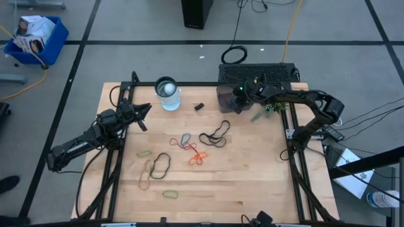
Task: Pick and place rubber bands into bin
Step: Put the black rubber band into the black bin
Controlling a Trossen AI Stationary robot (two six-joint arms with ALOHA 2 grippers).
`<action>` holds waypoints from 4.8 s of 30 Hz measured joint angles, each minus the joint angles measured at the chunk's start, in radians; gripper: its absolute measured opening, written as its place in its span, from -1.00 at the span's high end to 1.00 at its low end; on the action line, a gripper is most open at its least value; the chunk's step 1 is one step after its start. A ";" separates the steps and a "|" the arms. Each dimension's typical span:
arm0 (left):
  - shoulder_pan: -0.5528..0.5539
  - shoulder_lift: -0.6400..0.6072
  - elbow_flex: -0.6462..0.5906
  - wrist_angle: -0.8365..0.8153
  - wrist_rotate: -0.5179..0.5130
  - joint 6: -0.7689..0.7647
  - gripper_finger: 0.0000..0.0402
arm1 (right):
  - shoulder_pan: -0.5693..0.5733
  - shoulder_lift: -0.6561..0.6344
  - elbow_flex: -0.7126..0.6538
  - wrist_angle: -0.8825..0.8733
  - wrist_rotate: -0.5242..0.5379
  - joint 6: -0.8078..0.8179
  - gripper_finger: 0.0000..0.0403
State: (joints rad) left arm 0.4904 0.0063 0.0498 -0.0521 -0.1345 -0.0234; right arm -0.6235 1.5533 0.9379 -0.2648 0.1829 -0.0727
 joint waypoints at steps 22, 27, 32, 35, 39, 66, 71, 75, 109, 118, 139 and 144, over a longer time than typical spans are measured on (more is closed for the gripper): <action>0.000 0.000 0.000 0.002 -0.006 0.000 0.65 | 0.082 -0.385 0.000 0.006 -0.123 0.035 0.26; 0.000 0.000 0.000 0.002 -0.006 0.000 0.65 | 0.159 -0.421 0.000 -0.003 -0.161 0.003 0.31; 0.000 0.000 0.000 0.002 -0.006 0.000 0.65 | 0.253 -0.402 0.001 -0.038 -0.159 0.005 0.36; 0.000 0.000 0.000 0.002 -0.006 0.000 0.65 | 0.303 -0.370 0.001 -0.081 -0.158 0.041 0.38; 0.000 0.000 0.000 0.003 -0.007 -0.002 0.65 | 0.361 -0.300 0.002 -0.096 -0.158 0.088 0.41; 0.000 0.000 0.000 -0.004 -0.006 -0.005 0.65 | 0.547 0.165 0.002 0.086 -0.237 0.088 0.42; 0.000 0.000 0.000 -0.004 -0.006 -0.006 0.65 | 0.547 0.186 0.002 0.092 -0.237 0.087 0.43; 0.000 0.000 0.000 -0.004 -0.006 -0.008 0.65 | 0.547 0.187 0.001 0.099 -0.237 0.087 0.43; 0.000 0.000 0.000 -0.004 -0.006 -0.007 0.65 | 0.545 0.093 0.000 0.113 -0.237 0.140 0.99; 0.000 0.000 0.000 -0.004 -0.006 -0.003 0.65 | 0.508 -0.145 0.000 0.145 -0.181 0.139 0.99; 0.000 0.000 0.000 -0.004 -0.006 0.002 0.65 | 0.335 -0.467 0.002 0.428 0.111 -0.019 1.00; 0.000 0.000 0.000 -0.004 -0.006 0.001 0.65 | 0.243 -0.437 0.002 0.390 0.111 -0.022 1.00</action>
State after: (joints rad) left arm 0.4905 0.0063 0.0498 -0.0563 -0.1410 -0.0219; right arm -0.3807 1.1164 0.9397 0.1252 0.2938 -0.0947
